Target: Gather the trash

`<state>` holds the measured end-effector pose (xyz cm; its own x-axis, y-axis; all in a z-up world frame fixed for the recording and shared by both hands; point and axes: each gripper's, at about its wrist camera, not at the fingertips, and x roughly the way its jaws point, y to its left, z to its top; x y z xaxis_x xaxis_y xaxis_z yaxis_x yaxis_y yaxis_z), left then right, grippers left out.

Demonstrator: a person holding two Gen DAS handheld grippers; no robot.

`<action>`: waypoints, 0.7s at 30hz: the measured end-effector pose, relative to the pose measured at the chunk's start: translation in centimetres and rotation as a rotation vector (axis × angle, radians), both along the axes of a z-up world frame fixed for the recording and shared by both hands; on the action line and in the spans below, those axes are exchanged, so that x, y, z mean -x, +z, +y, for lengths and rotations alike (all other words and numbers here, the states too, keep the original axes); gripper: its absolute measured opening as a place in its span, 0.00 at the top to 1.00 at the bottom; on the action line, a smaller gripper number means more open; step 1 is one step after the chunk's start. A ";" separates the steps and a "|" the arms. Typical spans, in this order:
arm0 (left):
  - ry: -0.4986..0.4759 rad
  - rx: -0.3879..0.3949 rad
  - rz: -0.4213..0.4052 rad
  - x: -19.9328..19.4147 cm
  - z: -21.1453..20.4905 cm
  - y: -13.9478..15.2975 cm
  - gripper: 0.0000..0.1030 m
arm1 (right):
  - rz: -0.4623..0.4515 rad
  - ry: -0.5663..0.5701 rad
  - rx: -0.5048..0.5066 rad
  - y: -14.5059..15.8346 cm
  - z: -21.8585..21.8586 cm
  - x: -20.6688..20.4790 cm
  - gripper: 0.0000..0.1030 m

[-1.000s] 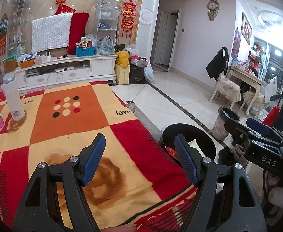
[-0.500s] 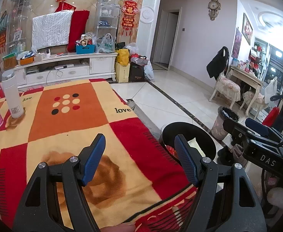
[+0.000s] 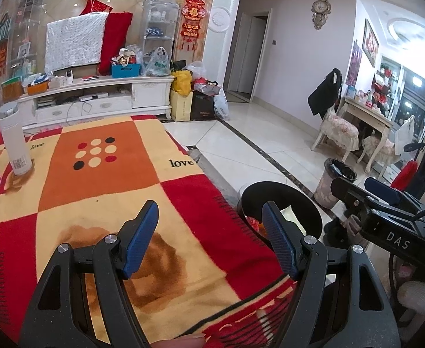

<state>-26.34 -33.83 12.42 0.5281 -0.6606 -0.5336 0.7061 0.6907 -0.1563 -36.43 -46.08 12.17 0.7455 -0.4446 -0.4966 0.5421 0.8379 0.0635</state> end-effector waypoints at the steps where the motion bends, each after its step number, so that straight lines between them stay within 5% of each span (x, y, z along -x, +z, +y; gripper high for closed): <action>1: 0.001 -0.001 -0.001 -0.1 0.0 0.1 0.29 | 0.000 -0.001 -0.001 0.0 0.0 0.0 0.16; 21: 0.011 -0.015 0.021 0.0 -0.1 -0.4 0.29 | 0.010 -0.001 -0.014 -0.5 0.0 -0.2 0.16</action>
<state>-26.31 -33.96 12.03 0.5238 -0.6469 -0.5542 0.6952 0.7006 -0.1607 -36.18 -46.12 11.66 0.7397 -0.4384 -0.5105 0.5437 0.8364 0.0697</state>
